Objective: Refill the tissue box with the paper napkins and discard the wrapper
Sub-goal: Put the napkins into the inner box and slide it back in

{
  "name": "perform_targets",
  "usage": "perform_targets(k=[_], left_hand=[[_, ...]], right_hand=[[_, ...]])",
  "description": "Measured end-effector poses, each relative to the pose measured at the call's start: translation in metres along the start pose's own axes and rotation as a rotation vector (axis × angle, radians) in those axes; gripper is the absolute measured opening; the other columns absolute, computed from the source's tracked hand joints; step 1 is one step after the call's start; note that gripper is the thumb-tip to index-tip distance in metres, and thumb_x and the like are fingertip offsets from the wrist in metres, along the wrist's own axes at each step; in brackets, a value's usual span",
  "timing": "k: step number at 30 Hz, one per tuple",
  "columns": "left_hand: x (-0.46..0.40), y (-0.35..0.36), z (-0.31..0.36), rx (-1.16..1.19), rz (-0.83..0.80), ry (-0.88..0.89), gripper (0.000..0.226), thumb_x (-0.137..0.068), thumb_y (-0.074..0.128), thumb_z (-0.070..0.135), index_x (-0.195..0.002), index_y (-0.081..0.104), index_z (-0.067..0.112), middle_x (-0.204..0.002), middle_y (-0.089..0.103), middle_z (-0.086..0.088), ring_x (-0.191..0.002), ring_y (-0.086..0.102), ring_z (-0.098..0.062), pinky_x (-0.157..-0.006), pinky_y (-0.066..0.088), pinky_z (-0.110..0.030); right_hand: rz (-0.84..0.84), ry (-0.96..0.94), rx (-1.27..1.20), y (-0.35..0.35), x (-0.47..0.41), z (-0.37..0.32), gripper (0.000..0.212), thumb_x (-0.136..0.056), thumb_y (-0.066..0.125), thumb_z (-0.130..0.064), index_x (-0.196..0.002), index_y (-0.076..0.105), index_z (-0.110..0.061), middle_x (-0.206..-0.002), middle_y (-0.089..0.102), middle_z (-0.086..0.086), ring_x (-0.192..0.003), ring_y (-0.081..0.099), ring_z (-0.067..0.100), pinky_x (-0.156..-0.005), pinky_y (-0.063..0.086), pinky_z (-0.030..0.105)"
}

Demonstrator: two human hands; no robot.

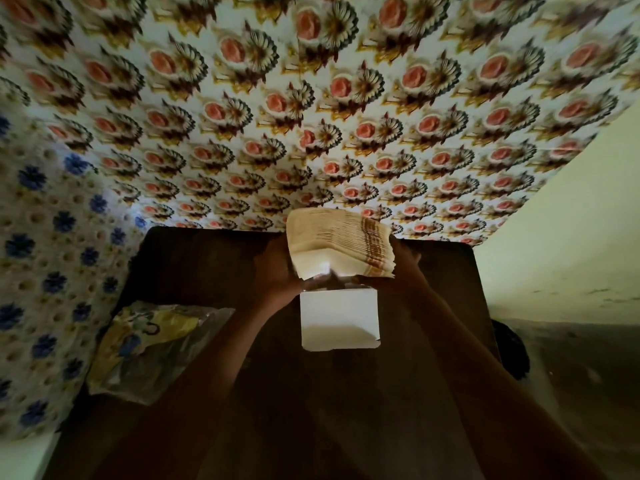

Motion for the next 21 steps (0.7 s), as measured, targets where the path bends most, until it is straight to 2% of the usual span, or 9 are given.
perform_targets(k=[2, 3, 6, 10, 14, 16, 17, 19, 21], left_hand=[[0.001, -0.006, 0.008, -0.059, 0.013, -0.008, 0.077, -0.054, 0.09, 0.055, -0.123, 0.061, 0.036, -0.123, 0.071, -0.004, -0.115, 0.065, -0.016, -0.097, 0.056, -0.043], [0.0, -0.007, 0.008, -0.089, 0.014, -0.006, 0.081, -0.056, 0.089, 0.056, -0.126, 0.062, 0.027, -0.124, 0.07, -0.006, -0.115, 0.065, -0.02, -0.097, 0.056, -0.043], [-0.003, -0.009, 0.003, -0.121, -0.03, -0.053, 0.083, -0.058, 0.095, 0.044, -0.13, 0.059, 0.024, -0.13, 0.067, -0.006, -0.12, 0.064, -0.022, -0.098, 0.057, -0.046], [-0.005, -0.009, -0.002, -0.129, -0.069, -0.084, 0.085, -0.06, 0.098, 0.031, -0.134, 0.058, 0.02, -0.135, 0.064, -0.004, -0.126, 0.06, -0.02, -0.101, 0.054, -0.038], [-0.007, -0.009, 0.0, -0.179, -0.2, -0.089, 0.102, -0.064, 0.094, 0.035, -0.149, 0.039, 0.021, -0.147, 0.053, -0.007, -0.136, 0.052, -0.027, -0.107, 0.051, -0.046], [-0.008, -0.011, -0.001, -0.213, -0.26, -0.11, 0.104, -0.069, 0.092, 0.033, -0.153, 0.033, 0.021, -0.149, 0.05, -0.008, -0.137, 0.051, -0.028, -0.107, 0.051, -0.046], [-0.009, -0.012, 0.0, -0.239, -0.276, -0.109, 0.102, -0.07, 0.091, 0.033, -0.154, 0.032, 0.021, -0.15, 0.05, -0.008, -0.137, 0.05, -0.028, -0.108, 0.05, -0.045], [-0.011, -0.012, 0.004, -0.28, -0.284, -0.084, 0.099, -0.072, 0.09, 0.033, -0.153, 0.035, 0.021, -0.149, 0.05, -0.009, -0.138, 0.05, -0.029, -0.111, 0.047, -0.045], [-0.011, -0.012, 0.008, -0.278, -0.273, -0.089, 0.094, -0.072, 0.09, 0.031, -0.15, 0.039, 0.021, -0.148, 0.051, -0.01, -0.138, 0.049, -0.03, -0.113, 0.045, -0.047]], right_hand=[[0.012, -0.074, -0.031, -0.002, 0.002, -0.003, 0.09, -0.06, 0.075, -0.064, -0.136, 0.057, -0.018, -0.133, 0.061, 0.011, -0.131, 0.053, 0.032, -0.112, 0.035, 0.059], [0.015, -0.098, -0.125, -0.003, 0.004, -0.001, 0.091, -0.057, 0.08, -0.063, -0.132, 0.059, -0.016, -0.127, 0.065, 0.006, -0.126, 0.059, 0.024, -0.108, 0.044, 0.054], [0.014, -0.102, -0.314, -0.004, 0.004, 0.006, 0.074, -0.061, 0.093, -0.04, -0.121, 0.064, -0.007, -0.111, 0.07, -0.011, -0.106, 0.068, -0.006, -0.093, 0.057, 0.028], [0.01, -0.075, -0.332, -0.004, 0.004, 0.011, 0.068, -0.066, 0.093, -0.013, -0.125, 0.061, -0.001, -0.112, 0.07, 0.002, -0.1, 0.069, 0.001, -0.091, 0.057, 0.028], [-0.1, -0.125, -0.224, -0.006, 0.001, 0.01, 0.068, -0.072, 0.089, -0.006, -0.13, 0.054, -0.002, -0.113, 0.063, -0.008, -0.106, 0.064, -0.003, -0.089, 0.053, 0.018], [-0.148, -0.125, -0.172, -0.005, -0.001, 0.006, 0.068, -0.073, 0.089, -0.007, -0.131, 0.055, -0.002, -0.118, 0.062, 0.005, -0.114, 0.062, 0.018, -0.097, 0.054, 0.033], [-0.169, -0.109, -0.145, -0.006, -0.001, 0.003, 0.073, -0.071, 0.091, -0.018, -0.134, 0.055, -0.006, -0.123, 0.061, 0.012, -0.119, 0.06, 0.028, -0.102, 0.052, 0.043], [-0.217, -0.073, -0.067, -0.007, -0.004, 0.0, 0.086, -0.064, 0.086, -0.049, -0.138, 0.05, -0.024, -0.132, 0.055, 0.015, -0.127, 0.053, 0.033, -0.111, 0.042, 0.057], [-0.252, -0.042, 0.027, -0.008, -0.006, 0.001, 0.086, -0.07, 0.083, -0.051, -0.143, 0.043, -0.028, -0.137, 0.049, 0.013, -0.134, 0.043, 0.032, -0.118, 0.027, 0.059]])
Point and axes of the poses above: each hand's wrist, its own x-axis away from the middle knuckle, its own y-axis out of the palm, z = x × y, the point moved 3 cm from there along -x, towards the middle knuckle
